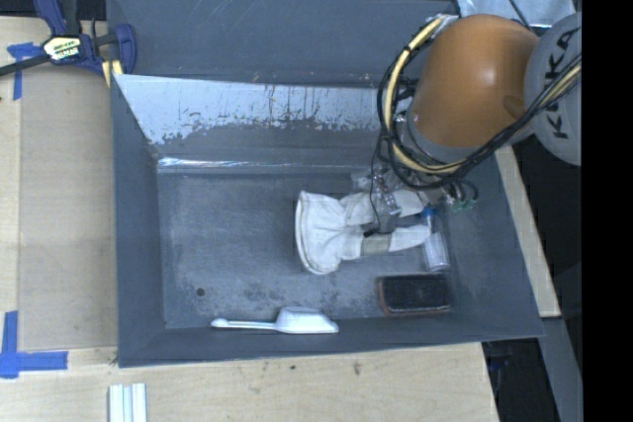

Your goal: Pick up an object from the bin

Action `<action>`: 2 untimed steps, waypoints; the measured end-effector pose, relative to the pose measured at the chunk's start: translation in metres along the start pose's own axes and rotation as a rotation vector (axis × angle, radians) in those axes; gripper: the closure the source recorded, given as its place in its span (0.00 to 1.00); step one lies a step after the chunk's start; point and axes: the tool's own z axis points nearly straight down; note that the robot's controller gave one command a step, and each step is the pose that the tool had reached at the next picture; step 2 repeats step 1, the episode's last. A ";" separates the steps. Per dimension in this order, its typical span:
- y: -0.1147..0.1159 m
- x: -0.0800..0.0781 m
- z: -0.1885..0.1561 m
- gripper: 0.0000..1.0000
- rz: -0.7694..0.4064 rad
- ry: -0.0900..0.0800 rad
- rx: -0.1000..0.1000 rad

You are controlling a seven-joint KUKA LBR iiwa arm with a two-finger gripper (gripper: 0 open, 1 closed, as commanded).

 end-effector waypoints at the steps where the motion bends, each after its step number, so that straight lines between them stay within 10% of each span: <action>1: 0.000 0.000 0.000 1.00 0.000 0.000 0.000; 2: 0.000 0.000 0.000 1.00 0.000 0.000 0.000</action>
Offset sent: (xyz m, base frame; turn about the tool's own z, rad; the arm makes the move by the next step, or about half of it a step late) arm -0.0109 -0.0117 0.0658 -0.0153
